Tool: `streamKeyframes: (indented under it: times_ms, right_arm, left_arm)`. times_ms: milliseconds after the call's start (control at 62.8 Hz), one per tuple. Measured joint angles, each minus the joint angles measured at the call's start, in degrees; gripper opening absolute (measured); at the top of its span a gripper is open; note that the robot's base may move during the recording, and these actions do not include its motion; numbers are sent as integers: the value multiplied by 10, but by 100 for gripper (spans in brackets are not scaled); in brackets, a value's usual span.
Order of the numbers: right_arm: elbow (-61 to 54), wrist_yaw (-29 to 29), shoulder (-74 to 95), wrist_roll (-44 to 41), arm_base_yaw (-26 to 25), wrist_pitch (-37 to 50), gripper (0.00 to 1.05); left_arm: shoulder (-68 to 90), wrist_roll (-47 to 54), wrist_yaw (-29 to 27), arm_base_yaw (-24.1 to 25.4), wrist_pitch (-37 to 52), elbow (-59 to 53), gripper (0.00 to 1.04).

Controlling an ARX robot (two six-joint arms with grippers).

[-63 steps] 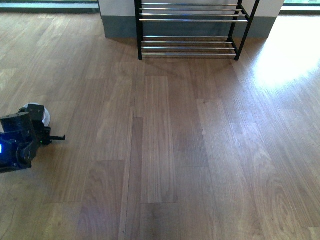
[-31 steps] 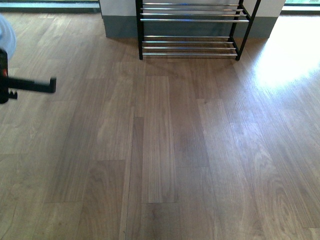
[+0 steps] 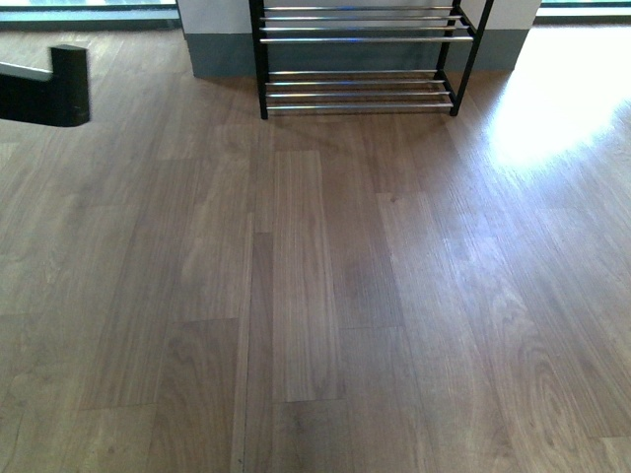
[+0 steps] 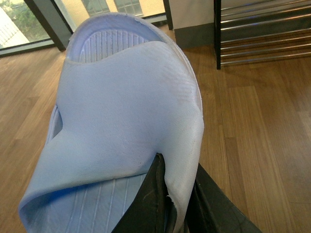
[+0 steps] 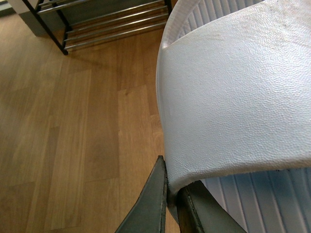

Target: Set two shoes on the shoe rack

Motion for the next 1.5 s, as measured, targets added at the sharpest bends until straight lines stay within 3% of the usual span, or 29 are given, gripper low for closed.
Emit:
streamKeyframes:
  times_ms: [127, 1497]
  right_arm:
    - [0, -1, 0, 0, 0, 0, 2]
    - [0, -1, -1, 0, 0, 0, 2]
  left_arm:
    - [-18, -25, -16, -19, -40, 12, 5]
    - [-19, -35, -17, -19, -40, 13, 5]
